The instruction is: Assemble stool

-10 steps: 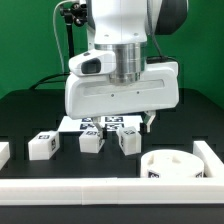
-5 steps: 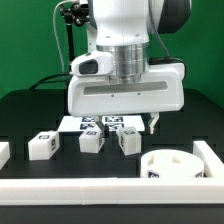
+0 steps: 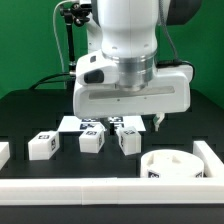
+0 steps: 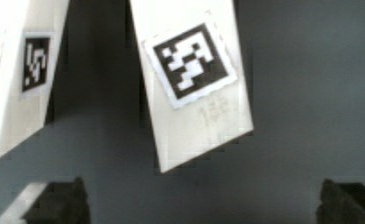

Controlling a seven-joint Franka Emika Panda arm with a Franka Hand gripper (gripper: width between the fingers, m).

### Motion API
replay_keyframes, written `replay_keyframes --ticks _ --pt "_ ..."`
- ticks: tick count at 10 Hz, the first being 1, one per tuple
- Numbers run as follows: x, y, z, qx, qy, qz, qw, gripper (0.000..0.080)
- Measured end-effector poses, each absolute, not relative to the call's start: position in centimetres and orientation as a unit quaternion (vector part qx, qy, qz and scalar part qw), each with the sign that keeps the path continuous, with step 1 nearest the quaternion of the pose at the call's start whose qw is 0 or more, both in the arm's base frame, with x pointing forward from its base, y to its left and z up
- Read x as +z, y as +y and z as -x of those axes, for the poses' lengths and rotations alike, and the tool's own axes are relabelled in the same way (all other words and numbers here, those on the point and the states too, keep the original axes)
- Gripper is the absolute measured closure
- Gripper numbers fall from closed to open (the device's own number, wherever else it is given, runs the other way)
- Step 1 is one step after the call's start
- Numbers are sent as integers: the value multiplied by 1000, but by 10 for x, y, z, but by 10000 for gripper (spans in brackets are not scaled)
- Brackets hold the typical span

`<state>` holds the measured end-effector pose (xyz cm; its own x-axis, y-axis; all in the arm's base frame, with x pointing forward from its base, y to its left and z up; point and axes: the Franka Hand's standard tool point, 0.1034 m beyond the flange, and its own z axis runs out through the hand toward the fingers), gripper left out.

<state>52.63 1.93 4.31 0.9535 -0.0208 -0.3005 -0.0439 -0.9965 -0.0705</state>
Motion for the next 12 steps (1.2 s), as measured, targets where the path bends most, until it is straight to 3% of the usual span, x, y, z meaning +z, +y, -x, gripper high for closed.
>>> replay_keyframes --ticks 2,11,12 --pt "32 19 -515 191 48 980 28 150" --pt "25 23 -494 465 28 884 36 150" --pt "20 24 -499 464 27 885 36 150"
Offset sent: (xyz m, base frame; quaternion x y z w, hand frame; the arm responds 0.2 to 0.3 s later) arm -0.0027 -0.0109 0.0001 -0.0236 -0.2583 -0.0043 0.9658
